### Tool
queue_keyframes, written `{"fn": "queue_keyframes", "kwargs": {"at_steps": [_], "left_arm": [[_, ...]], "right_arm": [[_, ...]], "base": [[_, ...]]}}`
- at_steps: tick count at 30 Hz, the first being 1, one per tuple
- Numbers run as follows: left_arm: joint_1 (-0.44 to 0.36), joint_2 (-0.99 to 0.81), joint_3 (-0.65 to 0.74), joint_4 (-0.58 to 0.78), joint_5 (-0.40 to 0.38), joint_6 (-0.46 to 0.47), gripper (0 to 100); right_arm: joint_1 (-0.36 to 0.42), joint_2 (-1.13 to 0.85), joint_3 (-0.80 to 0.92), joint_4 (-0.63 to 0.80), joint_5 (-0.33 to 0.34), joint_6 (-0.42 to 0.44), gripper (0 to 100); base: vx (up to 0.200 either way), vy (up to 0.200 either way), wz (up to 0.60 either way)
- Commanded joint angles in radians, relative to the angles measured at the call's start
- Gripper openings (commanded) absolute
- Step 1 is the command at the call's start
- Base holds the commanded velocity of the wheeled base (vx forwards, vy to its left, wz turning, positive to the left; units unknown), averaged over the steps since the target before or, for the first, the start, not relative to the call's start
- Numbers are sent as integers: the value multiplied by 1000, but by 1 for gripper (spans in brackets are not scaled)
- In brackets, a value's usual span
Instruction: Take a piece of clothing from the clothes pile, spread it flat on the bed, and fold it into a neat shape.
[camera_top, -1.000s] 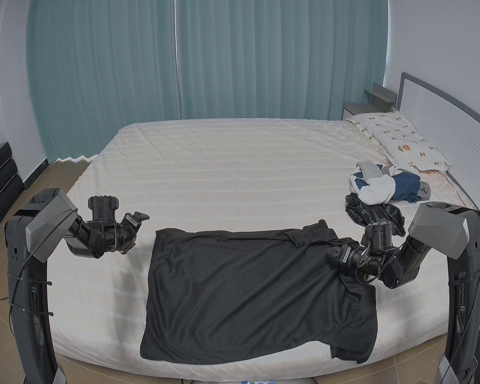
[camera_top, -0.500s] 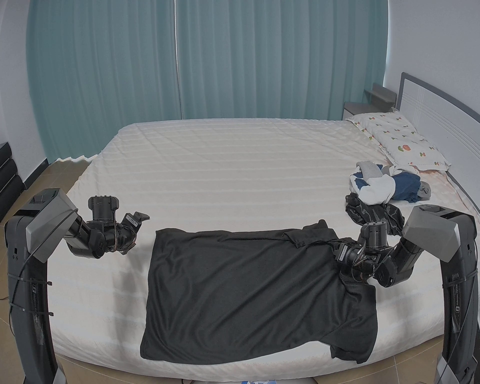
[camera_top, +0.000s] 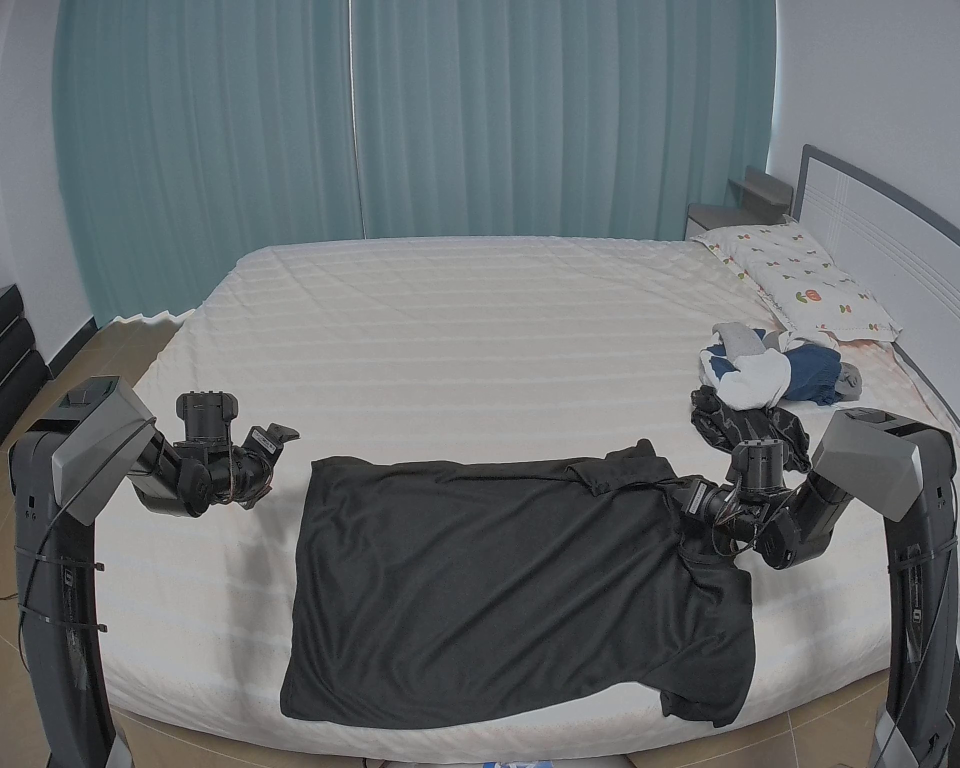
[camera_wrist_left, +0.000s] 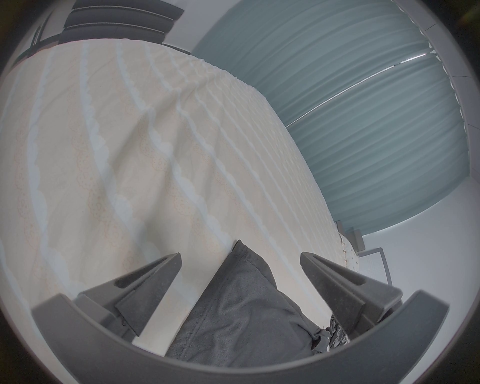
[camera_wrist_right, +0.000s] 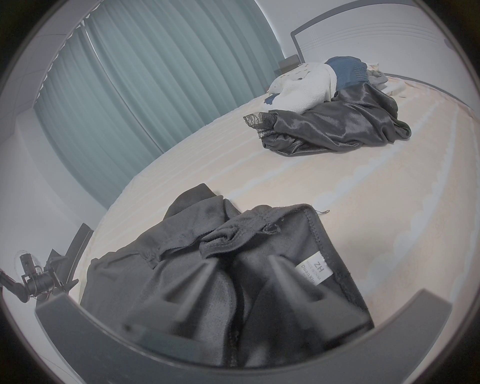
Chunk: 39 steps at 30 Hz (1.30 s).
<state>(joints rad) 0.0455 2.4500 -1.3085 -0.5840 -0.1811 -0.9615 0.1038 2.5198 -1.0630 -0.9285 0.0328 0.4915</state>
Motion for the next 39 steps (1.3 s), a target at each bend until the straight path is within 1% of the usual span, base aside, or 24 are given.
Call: {"fn": "queue_keyframes", "kwargs": {"at_steps": [1, 2, 4, 7, 8, 9, 11, 12, 15, 18, 19, 20, 21, 24, 30, 39], "left_arm": [[0, 1, 0, 0, 0, -2, 100], [0, 1, 0, 0, 0, -2, 100], [0, 1, 0, 0, 0, -2, 100], [0, 1, 2, 0, 0, -2, 100], [0, 1, 2, 0, 0, -2, 100], [0, 1, 2, 0, 2, -2, 100], [0, 0, 3, 0, 2, -2, 100], [0, 0, 3, 0, 2, -2, 100], [0, 0, 5, -2, 2, -2, 100], [0, 0, 8, -3, 3, 0, 100], [0, 0, 8, -3, 3, 0, 100], [-1, 0, 8, -3, 5, 0, 100], [-1, -2, 9, -3, 5, 0, 100], [-1, -2, 9, -3, 5, 0, 100], [-1, -2, 11, -3, 5, 0, 100], [-1, -2, 9, -3, 5, 0, 100]], "right_arm": [[10, -44, 17, -7, 9, 4, 100], [13, -58, 21, -7, 10, 7, 100], [45, -102, 35, -1, 16, 22, 100], [97, -141, 21, 4, 7, 55, 100], [97, -141, 21, 4, 7, 55, 100], [137, -161, 6, 13, 6, 79, 100], [154, -164, -9, 23, 4, 82, 100], [166, -165, -46, 54, 4, 84, 100], [171, -147, -121, 143, 4, 90, 100], [177, -88, -210, 214, -2, 150, 100], [177, -84, -221, 218, -4, 157, 100], [177, -58, -275, 246, -31, 191, 100], [178, -39, -308, 270, -53, 203, 100], [188, 20, -391, 341, -93, 214, 100], [195, 42, -416, 364, -94, 268, 100], [188, 48, -416, 369, -96, 274, 100]], "base": [[0, 0, 0], [0, 0, 0], [0, 0, 0], [0, 0, 0], [0, 0, 0], [0, 0, 0], [0, 0, 0], [0, 0, 0], [0, 0, 0], [0, 0, 0], [0, 0, 0], [0, 0, 0], [0, 0, 0], [0, 0, 0], [0, 0, 0], [0, 0, 0]]}}
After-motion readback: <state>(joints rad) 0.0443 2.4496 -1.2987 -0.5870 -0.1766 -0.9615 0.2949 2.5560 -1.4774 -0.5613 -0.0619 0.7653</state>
